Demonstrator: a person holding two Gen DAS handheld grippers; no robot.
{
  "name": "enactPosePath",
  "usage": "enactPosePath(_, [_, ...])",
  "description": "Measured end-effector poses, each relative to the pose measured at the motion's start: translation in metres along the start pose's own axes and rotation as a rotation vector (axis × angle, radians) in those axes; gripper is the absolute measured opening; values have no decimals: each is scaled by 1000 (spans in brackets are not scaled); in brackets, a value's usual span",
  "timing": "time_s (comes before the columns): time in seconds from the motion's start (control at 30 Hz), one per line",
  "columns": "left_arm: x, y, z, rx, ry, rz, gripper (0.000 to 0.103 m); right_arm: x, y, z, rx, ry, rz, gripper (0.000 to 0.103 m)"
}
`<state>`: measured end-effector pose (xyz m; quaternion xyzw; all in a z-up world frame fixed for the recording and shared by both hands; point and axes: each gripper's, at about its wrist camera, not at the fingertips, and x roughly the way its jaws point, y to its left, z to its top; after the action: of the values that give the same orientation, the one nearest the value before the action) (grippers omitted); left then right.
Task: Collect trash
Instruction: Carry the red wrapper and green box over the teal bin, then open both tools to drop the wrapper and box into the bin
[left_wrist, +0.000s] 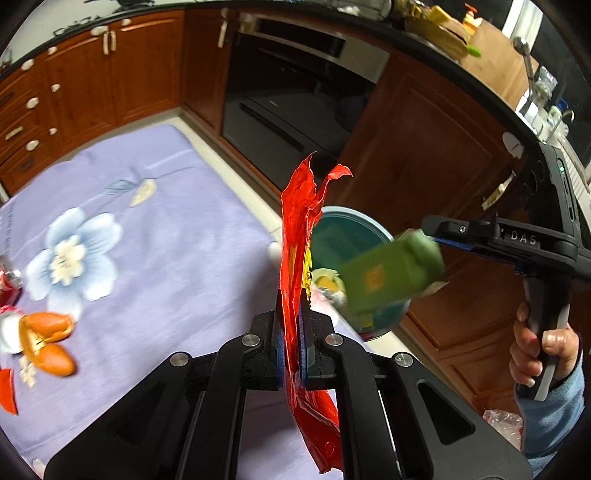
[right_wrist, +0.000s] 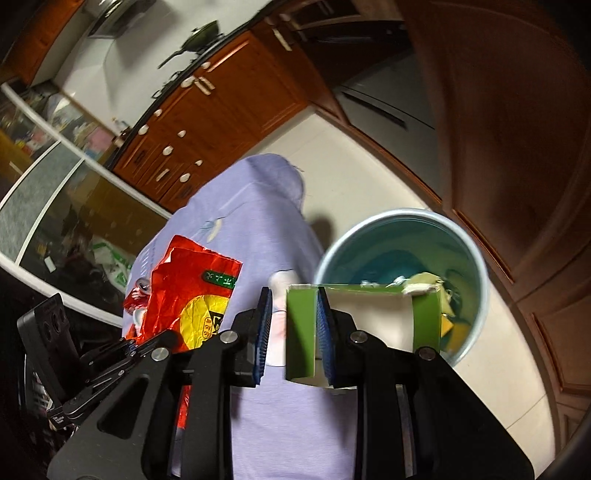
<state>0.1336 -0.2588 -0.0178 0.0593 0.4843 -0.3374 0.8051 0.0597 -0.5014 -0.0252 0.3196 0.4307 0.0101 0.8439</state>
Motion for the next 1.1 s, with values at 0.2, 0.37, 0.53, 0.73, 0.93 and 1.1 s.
enactPosePath(0.2, [34, -23, 17, 21, 40, -21, 6, 5, -25, 9, 27, 12, -5, 16])
enactPosePath(0.37, [53, -39, 28, 50, 63, -37, 6, 5, -43, 12, 45, 19, -12, 19])
enactPosePath(0.53, [78, -57, 39, 89, 93, -51, 6, 4, -62, 13, 78, 13, -64, 64])
enactPosePath(0.73, [112, -74, 50, 120, 136, -54, 11, 3, -77, 18, 120, 25, -83, 75])
enactPosePath(0.93, [121, -73, 53, 110, 118, -23, 73, 9, -83, 22, 150, 43, -86, 80])
enactPosePath(1.1, [116, -62, 52, 80, 119, -12, 90, 17, -83, 21, 169, 62, -99, 86])
